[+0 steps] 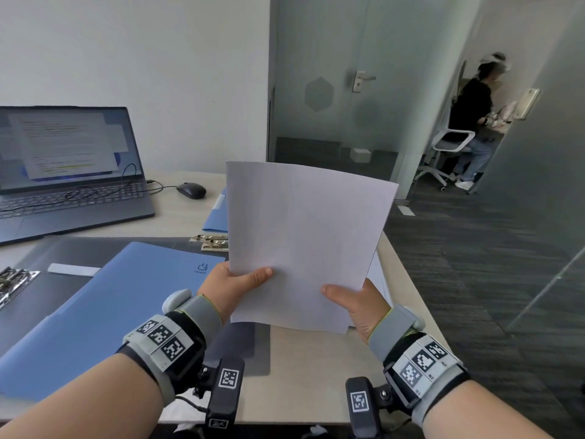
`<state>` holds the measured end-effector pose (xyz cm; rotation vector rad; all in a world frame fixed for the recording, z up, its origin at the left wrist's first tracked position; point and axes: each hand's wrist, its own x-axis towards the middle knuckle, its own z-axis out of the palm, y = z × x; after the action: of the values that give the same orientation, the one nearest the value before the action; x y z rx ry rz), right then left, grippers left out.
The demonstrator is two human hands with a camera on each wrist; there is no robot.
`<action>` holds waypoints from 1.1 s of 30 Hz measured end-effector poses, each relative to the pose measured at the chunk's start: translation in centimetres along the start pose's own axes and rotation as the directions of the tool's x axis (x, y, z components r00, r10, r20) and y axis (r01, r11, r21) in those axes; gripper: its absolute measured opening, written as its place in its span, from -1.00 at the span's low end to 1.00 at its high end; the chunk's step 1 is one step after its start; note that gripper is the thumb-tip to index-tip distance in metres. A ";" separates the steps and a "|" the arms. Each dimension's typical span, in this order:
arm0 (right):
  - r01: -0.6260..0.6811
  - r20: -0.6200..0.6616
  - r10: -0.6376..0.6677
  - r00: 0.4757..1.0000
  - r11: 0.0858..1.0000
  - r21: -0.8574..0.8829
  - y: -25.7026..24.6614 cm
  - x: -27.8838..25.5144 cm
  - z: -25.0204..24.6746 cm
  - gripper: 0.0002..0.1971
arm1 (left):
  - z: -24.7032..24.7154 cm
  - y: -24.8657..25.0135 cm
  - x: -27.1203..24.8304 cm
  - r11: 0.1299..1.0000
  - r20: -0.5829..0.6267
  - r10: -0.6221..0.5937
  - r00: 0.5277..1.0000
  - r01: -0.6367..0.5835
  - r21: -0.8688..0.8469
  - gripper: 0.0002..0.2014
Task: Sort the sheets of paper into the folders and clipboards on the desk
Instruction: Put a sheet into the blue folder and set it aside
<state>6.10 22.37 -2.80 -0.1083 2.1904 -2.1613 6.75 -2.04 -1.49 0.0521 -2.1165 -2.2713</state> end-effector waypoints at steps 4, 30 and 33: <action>-0.047 -0.043 0.045 0.998 0.998 -0.045 0.0 0.1 0.0 -0.56 | 0.0 0.5 -0.3 0.981 -0.061 0.022 0.998 -0.010 0.194 -0.88; -0.208 -0.022 0.207 0.978 0.964 -0.168 1.7 1.6 12.0 -0.93 | -18.9 -3.4 -4.5 0.128 -0.295 -0.237 0.926 0.331 0.935 -0.39; -0.213 -0.017 0.215 0.976 0.952 -0.221 2.0 1.8 13.4 -0.97 | -19.1 -3.5 -5.3 0.123 -0.264 -0.236 0.935 0.298 0.946 -0.33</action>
<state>5.55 8.89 -4.94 0.1066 2.3109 -1.7978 12.99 -20.53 -6.32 0.5538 -3.2946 -0.3930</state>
